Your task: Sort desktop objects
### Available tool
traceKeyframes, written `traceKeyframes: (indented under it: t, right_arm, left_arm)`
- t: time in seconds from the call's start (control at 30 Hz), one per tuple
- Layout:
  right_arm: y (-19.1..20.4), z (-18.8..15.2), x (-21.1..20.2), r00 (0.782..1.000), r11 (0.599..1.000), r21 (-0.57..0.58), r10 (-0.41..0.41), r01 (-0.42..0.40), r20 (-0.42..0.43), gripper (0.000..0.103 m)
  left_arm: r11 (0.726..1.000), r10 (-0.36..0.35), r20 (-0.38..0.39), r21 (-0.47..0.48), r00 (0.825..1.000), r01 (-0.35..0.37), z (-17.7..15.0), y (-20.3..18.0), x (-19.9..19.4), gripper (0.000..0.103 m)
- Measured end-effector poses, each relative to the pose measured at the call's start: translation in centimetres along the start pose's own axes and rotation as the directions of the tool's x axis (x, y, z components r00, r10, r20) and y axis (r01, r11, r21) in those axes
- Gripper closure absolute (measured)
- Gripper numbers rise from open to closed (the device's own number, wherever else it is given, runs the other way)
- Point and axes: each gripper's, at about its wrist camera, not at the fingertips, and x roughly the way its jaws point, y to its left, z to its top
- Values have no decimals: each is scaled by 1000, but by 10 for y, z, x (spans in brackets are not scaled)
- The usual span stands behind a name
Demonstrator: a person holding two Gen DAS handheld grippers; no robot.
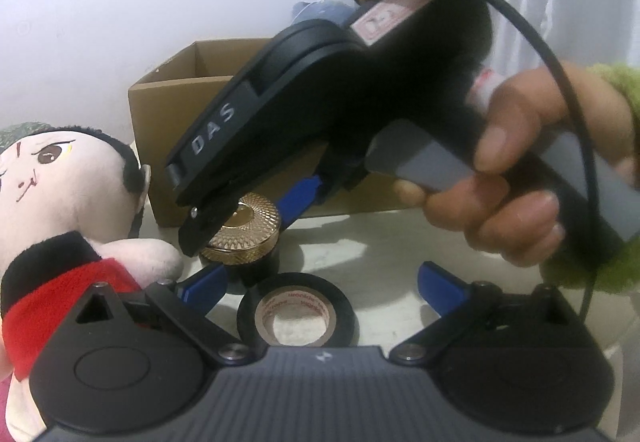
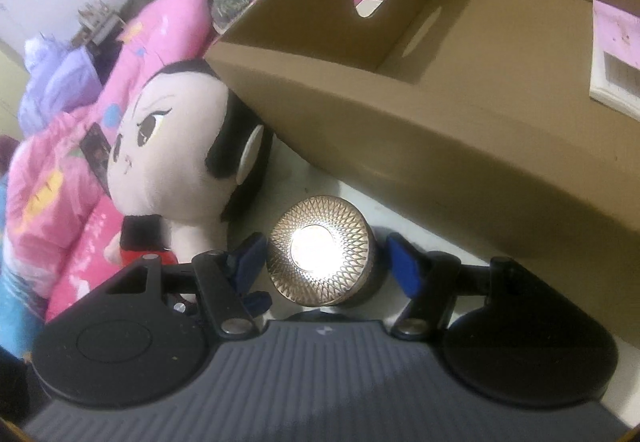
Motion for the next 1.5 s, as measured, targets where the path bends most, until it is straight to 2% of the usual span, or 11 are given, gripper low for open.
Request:
traceKeyframes:
  t: [0.17, 0.43, 0.77, 1.03, 1.2, 1.43, 1.5]
  right_arm:
    - [9, -2, -3, 998, 998, -23, -56, 56, -5, 39]
    - [-11, -15, -24, 995, 994, 42, -101, 100, 14, 40]
    - [-43, -73, -67, 990, 982, 147, -129, 119, 56, 40]
    - [-49, -115, -92, 991, 977, 191, -112, 96, 76, 39]
    - [-52, -132, -99, 991, 976, 209, -79, 56, 105, 39]
    - [-61, -138, -103, 991, 971, 241, -21, -12, 132, 37]
    - [-64, -140, -105, 991, 967, 254, -8, -27, 136, 38]
  left_arm:
    - [1000, -15, 11, -3, 1000, 15, -1, -2, -5, 1]
    - [1000, -27, 25, -4, 999, 27, -5, -5, -6, 1]
    - [998, -58, 14, 29, 998, 58, -9, -30, -14, 1]
    - [991, -101, 35, 93, 994, 98, -25, -53, -22, 0]
    - [978, -179, 27, 114, 983, 175, -31, -69, -25, 0]
    - [974, -194, -18, 117, 981, 194, -32, -71, 4, 0]
    - [973, -202, -32, 107, 979, 204, -23, -67, 22, 0]
